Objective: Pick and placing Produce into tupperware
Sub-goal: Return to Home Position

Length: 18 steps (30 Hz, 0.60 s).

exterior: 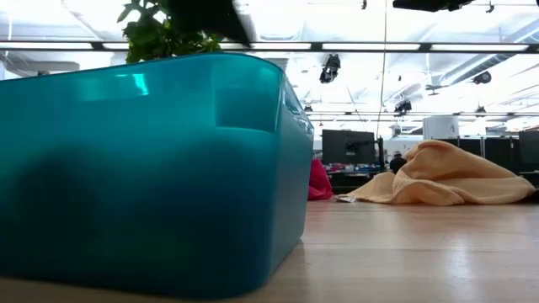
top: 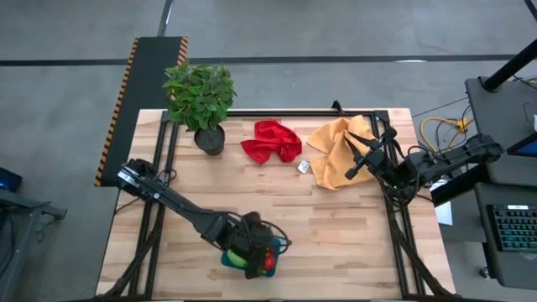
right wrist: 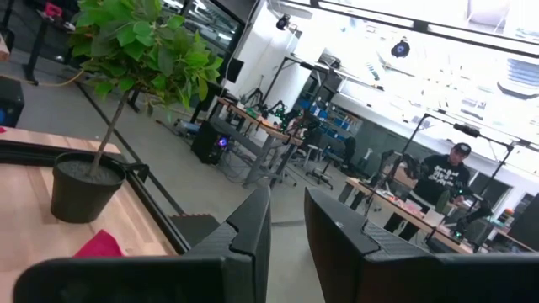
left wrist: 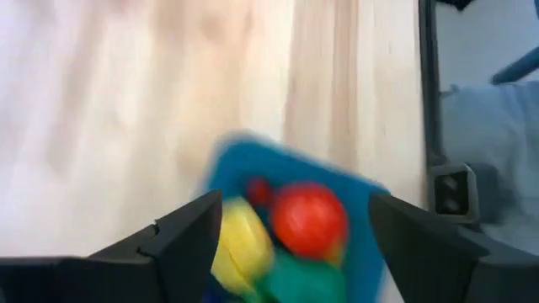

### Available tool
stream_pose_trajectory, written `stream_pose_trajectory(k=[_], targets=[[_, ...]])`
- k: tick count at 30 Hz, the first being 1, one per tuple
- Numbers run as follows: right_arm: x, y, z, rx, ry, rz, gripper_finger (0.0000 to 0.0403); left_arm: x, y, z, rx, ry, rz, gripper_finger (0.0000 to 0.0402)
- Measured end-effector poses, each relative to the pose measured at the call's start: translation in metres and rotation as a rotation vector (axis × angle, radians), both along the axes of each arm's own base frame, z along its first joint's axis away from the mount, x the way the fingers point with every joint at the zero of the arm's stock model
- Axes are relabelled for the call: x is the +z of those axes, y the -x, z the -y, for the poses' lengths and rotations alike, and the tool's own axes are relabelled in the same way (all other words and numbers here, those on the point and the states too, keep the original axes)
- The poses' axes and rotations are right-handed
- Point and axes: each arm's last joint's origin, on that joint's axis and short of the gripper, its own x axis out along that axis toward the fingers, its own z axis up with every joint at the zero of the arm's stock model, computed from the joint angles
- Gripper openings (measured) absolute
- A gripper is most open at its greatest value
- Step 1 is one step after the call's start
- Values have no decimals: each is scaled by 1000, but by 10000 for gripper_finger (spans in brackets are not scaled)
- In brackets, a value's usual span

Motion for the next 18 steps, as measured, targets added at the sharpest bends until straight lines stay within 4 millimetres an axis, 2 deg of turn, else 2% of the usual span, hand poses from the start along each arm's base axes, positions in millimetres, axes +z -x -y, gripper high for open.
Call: stream_pose_trajectory(k=[4,9,18], targets=[[0,0,0,0,2,-1,68,21,-9,-8,-109,-165,204,255],[0,0,0,-4,1,-3,68,46,-15,-11,-237,-284,417,223],[0,0,0,-4,7,-9,68,71,-13,-19,-325,-418,563,190]])
